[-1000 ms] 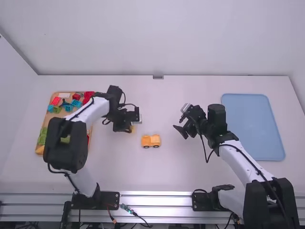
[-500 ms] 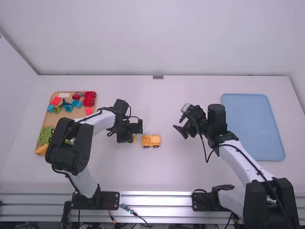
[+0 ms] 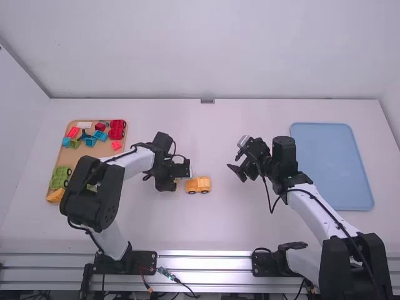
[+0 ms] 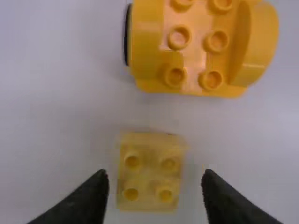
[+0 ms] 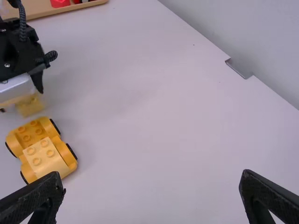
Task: Assemble lego blocks to make yellow taxi
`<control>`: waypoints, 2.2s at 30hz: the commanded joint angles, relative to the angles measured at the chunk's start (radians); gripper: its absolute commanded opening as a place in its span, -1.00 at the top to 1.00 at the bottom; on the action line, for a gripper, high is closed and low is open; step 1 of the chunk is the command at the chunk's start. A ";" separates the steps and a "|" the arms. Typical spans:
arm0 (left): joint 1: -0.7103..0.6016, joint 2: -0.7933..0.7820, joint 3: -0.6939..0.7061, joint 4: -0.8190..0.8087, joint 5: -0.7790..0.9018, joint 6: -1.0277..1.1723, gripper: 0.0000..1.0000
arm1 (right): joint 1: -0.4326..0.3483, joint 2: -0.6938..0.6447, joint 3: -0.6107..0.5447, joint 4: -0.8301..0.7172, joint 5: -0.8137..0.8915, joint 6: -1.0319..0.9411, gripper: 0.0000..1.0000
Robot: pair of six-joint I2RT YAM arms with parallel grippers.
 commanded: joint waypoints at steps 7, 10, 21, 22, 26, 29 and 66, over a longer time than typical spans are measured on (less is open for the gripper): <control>-0.003 -0.070 0.010 -0.033 -0.009 -0.011 -0.98 | -0.002 -0.011 0.021 0.002 -0.008 0.003 -0.98; 0.008 -0.148 0.018 -0.030 -0.003 -0.020 -0.98 | -0.002 -0.011 0.021 -0.002 -0.008 0.003 -0.98; 0.161 -0.321 -0.129 0.127 0.450 0.149 -0.98 | -0.022 0.167 0.021 -0.003 -0.285 -0.220 -0.98; 0.183 -0.318 -0.155 0.166 0.492 0.148 -0.98 | -0.022 0.197 0.021 0.001 -0.323 -0.251 -0.98; 0.256 -0.284 -0.289 0.318 0.659 0.263 -0.98 | -0.016 0.319 0.021 0.056 -0.408 -0.296 -0.98; 0.294 -0.253 -0.395 0.456 0.764 0.294 -0.98 | -0.001 0.373 0.021 0.086 -0.457 -0.297 -0.98; 0.326 0.155 -0.232 0.485 0.780 0.298 -0.86 | 0.201 0.564 -0.021 0.376 -0.373 -0.187 -0.98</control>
